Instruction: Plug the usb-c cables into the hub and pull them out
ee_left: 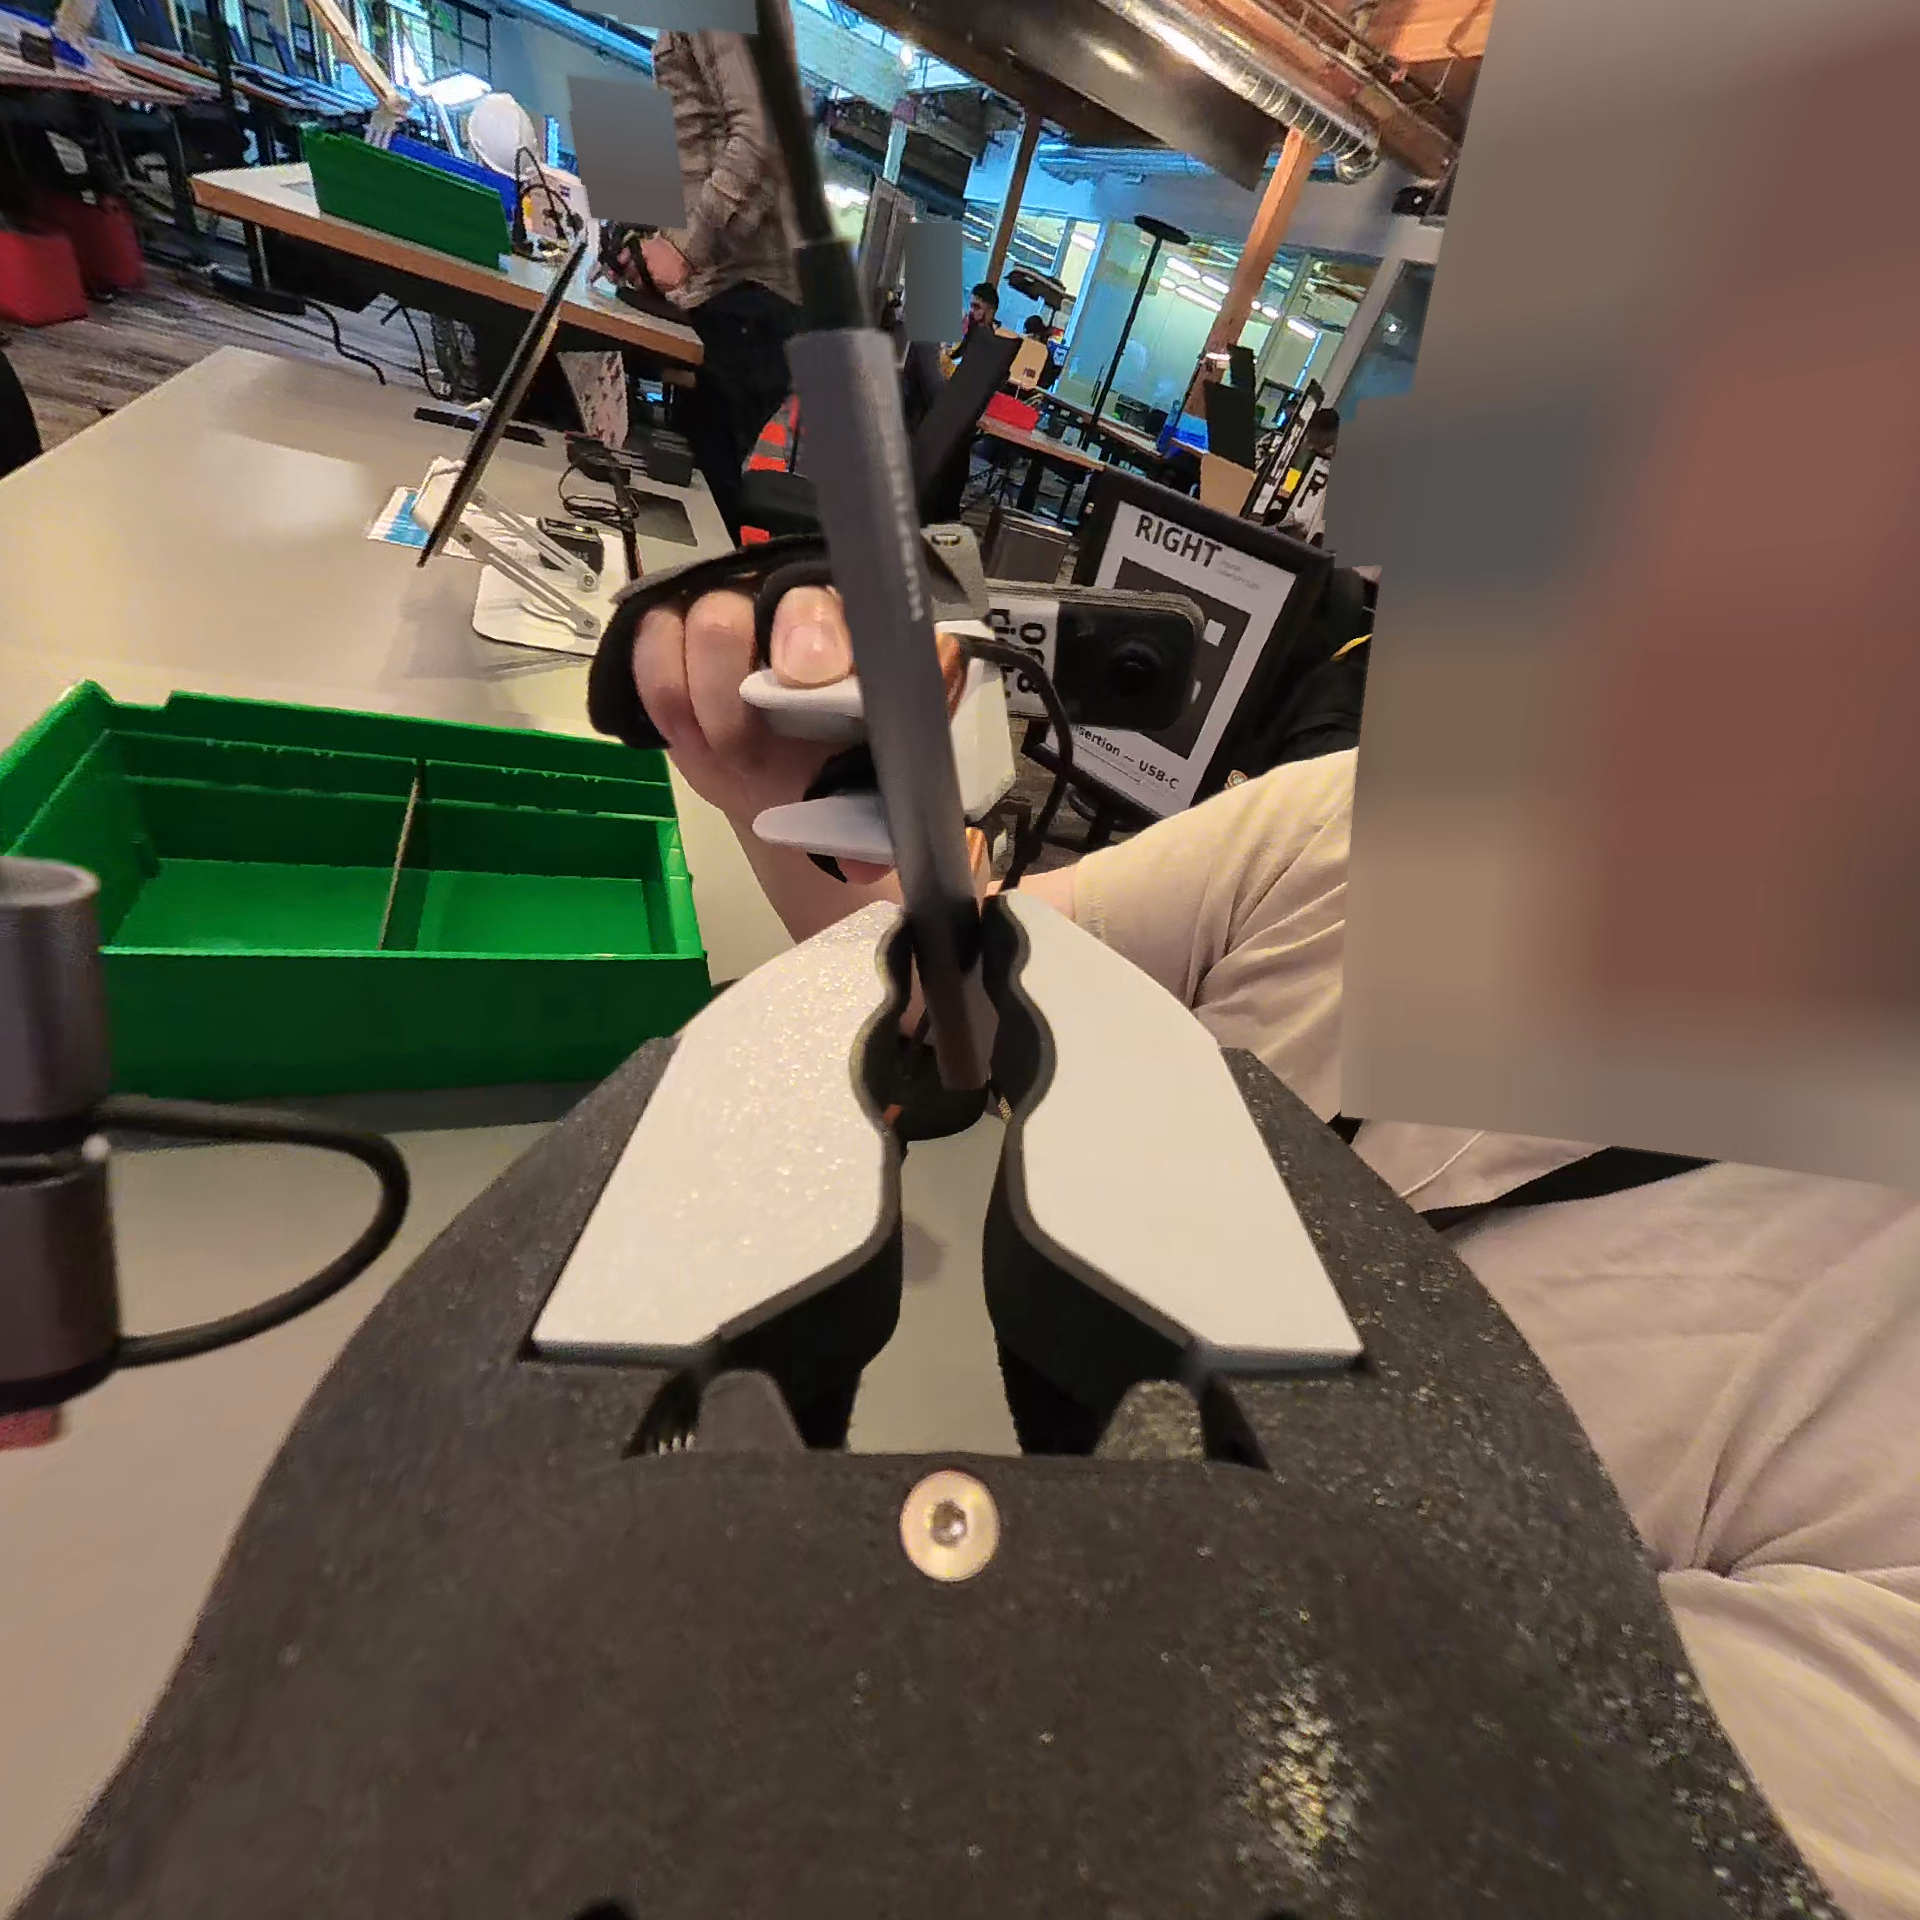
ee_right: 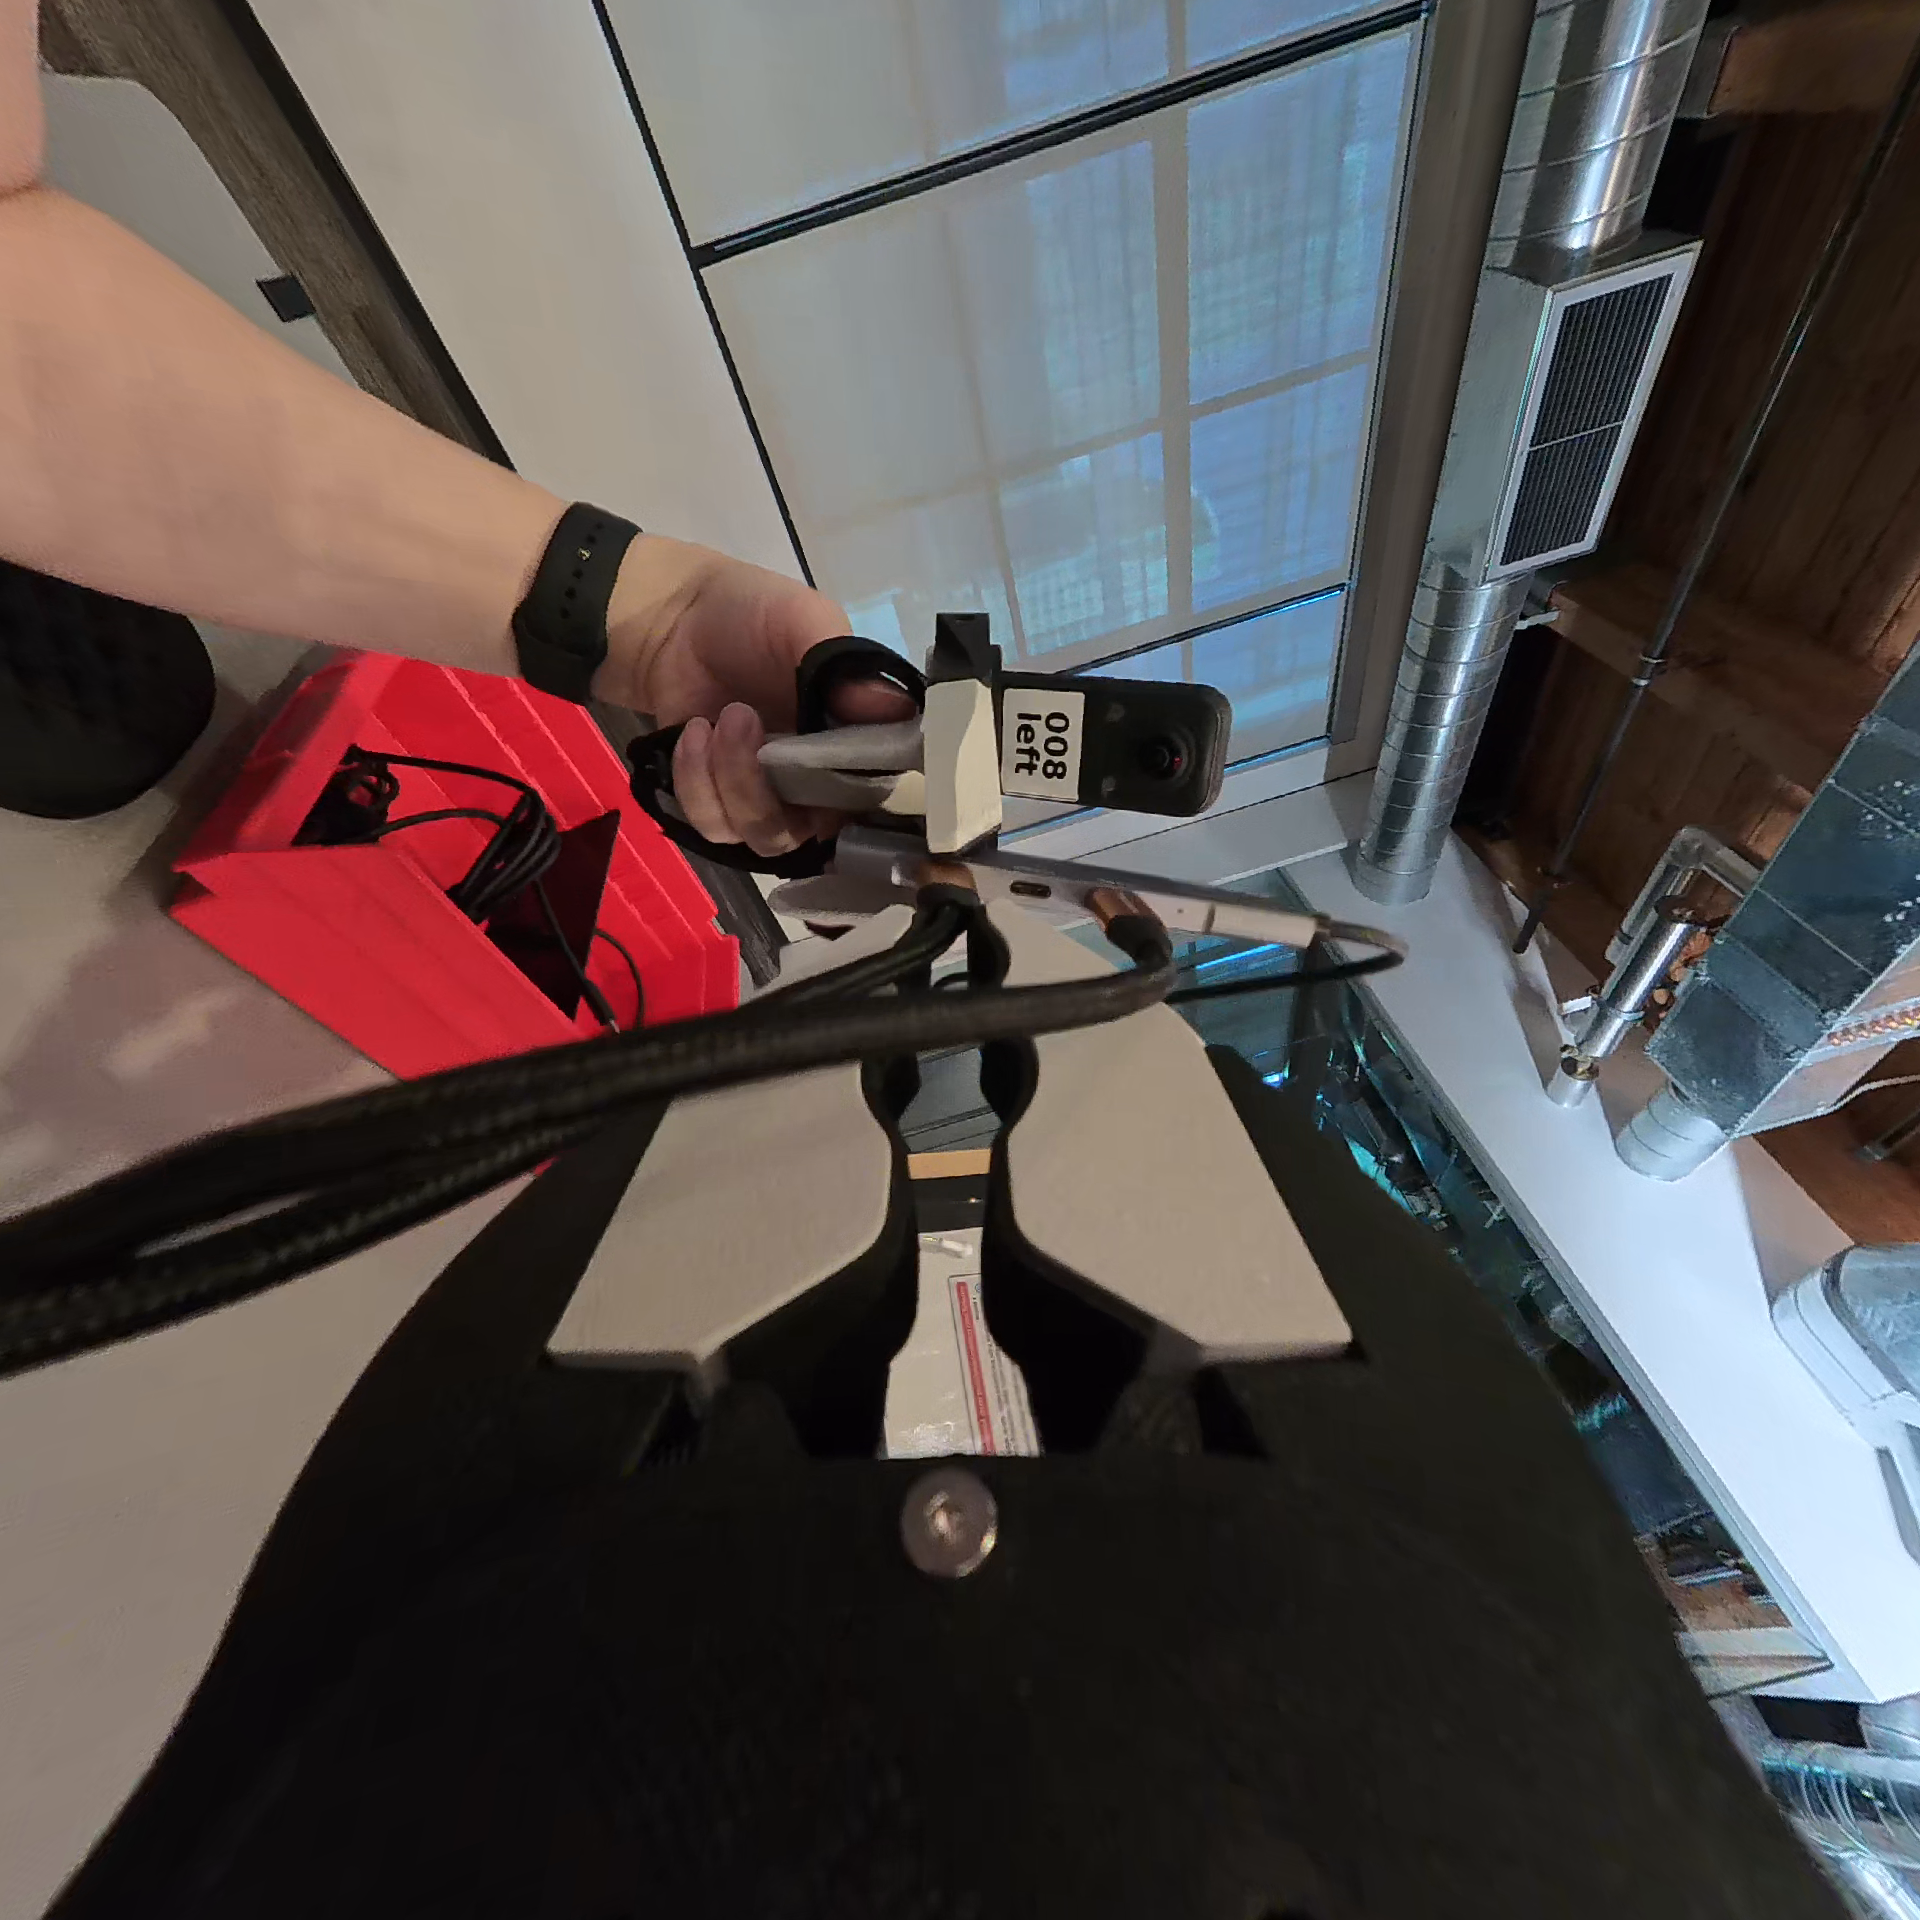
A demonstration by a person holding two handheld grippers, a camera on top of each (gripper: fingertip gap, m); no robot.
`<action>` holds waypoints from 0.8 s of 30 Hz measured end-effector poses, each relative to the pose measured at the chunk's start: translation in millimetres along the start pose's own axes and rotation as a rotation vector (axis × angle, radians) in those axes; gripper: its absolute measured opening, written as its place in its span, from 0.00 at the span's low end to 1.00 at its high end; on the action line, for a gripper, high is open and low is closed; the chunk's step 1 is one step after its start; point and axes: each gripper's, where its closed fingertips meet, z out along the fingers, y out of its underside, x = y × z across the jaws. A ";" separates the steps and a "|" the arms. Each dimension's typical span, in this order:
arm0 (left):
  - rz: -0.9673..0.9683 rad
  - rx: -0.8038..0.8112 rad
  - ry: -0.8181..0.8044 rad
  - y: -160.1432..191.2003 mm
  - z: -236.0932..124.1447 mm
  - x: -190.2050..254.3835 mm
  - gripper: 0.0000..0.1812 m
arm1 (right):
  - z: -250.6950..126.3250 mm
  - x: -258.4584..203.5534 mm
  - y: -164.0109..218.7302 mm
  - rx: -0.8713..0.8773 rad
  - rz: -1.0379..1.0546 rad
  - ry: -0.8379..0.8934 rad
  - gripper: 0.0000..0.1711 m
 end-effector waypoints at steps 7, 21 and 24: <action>-0.059 -0.031 0.033 7.8 1.6 -5.5 0.05 | -1.2 -6.1 8.7 -0.040 -0.015 -0.032 0.05; 0.020 -0.036 0.068 6.6 0.2 13.0 0.06 | -1.3 -2.3 -11.9 0.009 -0.052 -0.010 0.05; 0.022 -0.020 0.073 4.6 -1.8 14.3 0.06 | -3.4 0.1 -13.4 0.006 -0.058 -0.004 0.04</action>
